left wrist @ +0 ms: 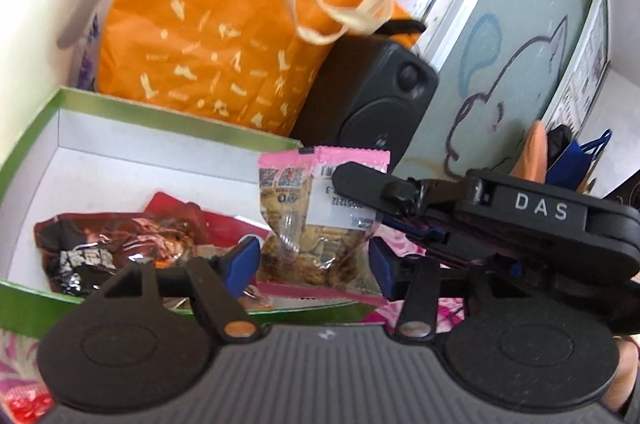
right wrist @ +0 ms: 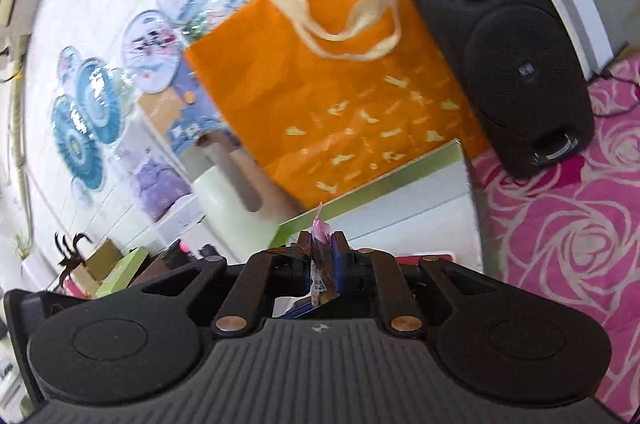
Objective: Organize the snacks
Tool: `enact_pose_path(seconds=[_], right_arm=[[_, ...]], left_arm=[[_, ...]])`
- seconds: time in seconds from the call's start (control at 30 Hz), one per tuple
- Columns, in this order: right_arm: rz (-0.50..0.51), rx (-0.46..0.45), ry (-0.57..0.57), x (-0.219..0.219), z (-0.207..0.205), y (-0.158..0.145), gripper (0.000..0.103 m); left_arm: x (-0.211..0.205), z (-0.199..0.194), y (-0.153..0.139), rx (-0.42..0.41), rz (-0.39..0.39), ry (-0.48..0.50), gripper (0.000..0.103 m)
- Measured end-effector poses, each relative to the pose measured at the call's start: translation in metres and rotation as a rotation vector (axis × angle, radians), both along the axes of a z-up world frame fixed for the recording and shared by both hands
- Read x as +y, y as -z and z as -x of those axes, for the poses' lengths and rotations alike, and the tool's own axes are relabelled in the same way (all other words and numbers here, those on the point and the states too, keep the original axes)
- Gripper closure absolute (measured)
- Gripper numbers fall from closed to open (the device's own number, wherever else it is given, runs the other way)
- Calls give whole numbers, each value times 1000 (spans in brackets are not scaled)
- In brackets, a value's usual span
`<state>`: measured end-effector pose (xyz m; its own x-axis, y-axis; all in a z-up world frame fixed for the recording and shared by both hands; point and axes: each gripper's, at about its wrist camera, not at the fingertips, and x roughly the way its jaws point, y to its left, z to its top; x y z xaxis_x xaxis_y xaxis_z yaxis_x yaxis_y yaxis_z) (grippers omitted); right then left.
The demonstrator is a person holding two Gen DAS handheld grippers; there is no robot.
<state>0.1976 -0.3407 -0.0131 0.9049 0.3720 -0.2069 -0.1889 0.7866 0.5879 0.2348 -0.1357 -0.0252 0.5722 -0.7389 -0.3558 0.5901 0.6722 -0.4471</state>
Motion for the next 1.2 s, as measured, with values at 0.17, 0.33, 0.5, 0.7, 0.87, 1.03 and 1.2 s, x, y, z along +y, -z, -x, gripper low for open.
enact_pose_path(seconds=[0.17,0.33,0.5,0.7,0.87,1.03,1.2], right_arm=[[-71,34,39,-16,-10,18,84],[-108,50,88,-23,-16,22,84],[-93,37,107,-19,-14,14,14],[30,-52,89,-19,23,-18,0],[257,-119,32,-15,102,-29,0],[569,-86,6,9,165,-1,0],[608,-43,-64,13,187,25,0]], left_arm=[[-9,-3,13,-15,-42,-7,55],[-5,6,9,-43,-72,-26,52],[21,36,-10,-109,-80,-74,40],[60,87,-23,-175,-82,-117,31],[69,131,-9,-149,-71,-78,30],[65,176,12,-146,-151,-53,30],[83,198,30,-109,-221,-102,29]])
